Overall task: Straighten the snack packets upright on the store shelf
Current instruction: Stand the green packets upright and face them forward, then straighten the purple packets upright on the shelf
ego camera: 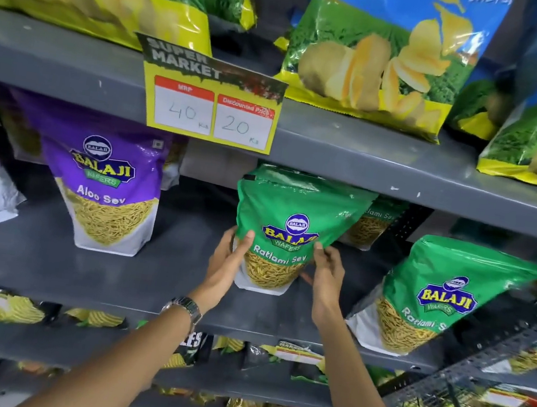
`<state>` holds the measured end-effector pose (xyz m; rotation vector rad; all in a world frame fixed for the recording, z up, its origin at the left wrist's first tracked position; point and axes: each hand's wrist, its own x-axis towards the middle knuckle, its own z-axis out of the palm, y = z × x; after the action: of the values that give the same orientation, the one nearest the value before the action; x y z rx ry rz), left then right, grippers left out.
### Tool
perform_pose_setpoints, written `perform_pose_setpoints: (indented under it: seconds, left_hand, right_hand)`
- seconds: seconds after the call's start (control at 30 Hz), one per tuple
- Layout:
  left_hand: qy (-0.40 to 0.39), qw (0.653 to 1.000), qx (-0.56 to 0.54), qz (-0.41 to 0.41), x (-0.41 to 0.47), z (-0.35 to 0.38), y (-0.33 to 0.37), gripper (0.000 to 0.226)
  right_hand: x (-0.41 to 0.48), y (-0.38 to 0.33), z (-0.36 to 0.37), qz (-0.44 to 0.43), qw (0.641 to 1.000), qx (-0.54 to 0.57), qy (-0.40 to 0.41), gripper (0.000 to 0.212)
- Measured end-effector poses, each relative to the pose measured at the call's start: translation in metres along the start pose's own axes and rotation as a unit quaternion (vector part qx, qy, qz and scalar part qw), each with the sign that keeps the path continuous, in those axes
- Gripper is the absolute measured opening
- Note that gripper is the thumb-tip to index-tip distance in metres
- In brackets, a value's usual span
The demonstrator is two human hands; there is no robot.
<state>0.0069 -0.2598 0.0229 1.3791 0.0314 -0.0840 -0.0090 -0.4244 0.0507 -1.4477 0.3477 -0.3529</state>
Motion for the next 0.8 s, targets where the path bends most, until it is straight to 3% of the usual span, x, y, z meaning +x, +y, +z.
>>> perform_pose_setpoints:
  seconds: [0.43,0.73,0.8]
  left_hand:
    - [-0.032,0.998,0.043,-0.022,-0.043,-0.003,-0.004,0.078]
    - [-0.008,0.999,0.041,-0.005,-0.058,0.003,-0.004,0.057]
    - [-0.01,0.999,0.033,-0.003,-0.057,0.002,-0.001,0.062]
  right_hand:
    - [-0.054,0.004,-0.025,-0.016,0.998,-0.046,0.049,0.018]
    - [-0.058,0.007,-0.025,-0.005,0.998,-0.022,0.06,0.025]
    - [-0.059,0.011,-0.018,0.001,0.995,-0.022,0.092,0.033]
